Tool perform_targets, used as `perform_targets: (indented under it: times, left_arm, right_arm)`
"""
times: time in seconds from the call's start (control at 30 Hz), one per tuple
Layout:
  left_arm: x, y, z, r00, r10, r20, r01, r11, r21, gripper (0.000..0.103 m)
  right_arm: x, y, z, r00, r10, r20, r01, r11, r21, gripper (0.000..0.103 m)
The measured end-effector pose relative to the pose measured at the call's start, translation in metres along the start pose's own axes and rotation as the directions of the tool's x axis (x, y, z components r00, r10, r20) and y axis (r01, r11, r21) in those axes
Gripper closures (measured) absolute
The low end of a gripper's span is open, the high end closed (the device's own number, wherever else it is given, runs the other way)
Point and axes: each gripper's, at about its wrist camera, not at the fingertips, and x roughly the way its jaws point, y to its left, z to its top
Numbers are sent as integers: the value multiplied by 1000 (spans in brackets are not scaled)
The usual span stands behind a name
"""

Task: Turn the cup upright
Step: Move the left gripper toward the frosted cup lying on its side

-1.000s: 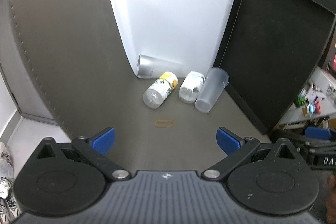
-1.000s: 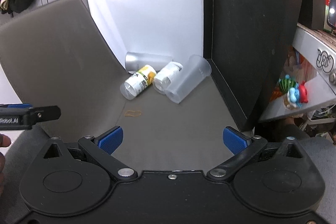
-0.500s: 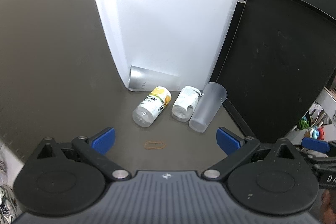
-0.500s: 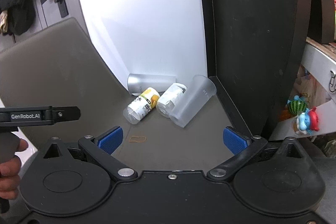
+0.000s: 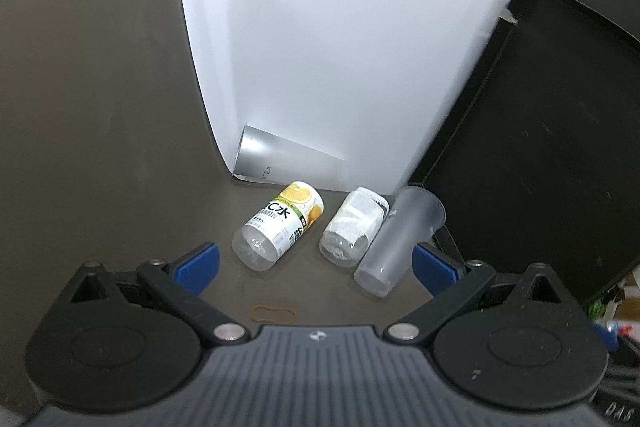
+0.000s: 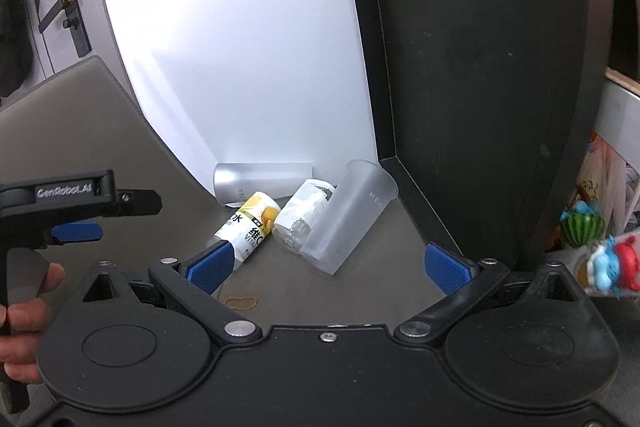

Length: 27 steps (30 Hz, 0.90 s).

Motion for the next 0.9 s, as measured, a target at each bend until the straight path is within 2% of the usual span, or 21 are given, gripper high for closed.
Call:
perform_targets:
  times: [0.4, 0.9]
  left_arm:
    - [48, 10, 34, 1000, 19, -13, -21, 993, -118, 1]
    - [116, 30, 65, 998, 26, -49, -40, 948, -314, 2]
  right_arm:
    - [42, -6, 10, 1000, 13, -27, -12, 999, 42, 0]
    - [101, -15, 18, 991, -63, -116, 72, 994, 83, 0]
